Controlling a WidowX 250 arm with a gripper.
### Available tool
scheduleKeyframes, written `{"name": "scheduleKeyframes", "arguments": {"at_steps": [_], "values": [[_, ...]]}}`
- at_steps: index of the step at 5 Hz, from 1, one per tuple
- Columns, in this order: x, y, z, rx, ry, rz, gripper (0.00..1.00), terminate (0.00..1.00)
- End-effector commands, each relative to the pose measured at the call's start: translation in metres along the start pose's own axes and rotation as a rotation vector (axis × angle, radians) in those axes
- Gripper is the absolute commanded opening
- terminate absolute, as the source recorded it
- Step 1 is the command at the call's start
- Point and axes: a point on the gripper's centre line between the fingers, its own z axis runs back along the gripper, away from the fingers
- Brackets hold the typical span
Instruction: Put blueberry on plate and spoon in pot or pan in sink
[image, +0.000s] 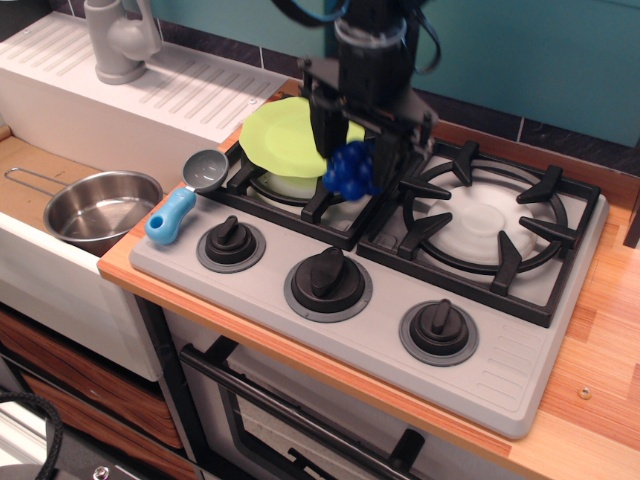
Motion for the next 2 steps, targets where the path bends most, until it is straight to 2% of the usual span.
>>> {"name": "scheduleKeyframes", "arguments": {"at_steps": [1, 2], "values": [[0.0238, 0.0263, 0.0261, 0.017, -0.073, -0.034, 0.00, 0.00], [0.0297, 0.0361, 0.0272, 0.020, -0.077, -0.051, 0.00, 0.00]]}}
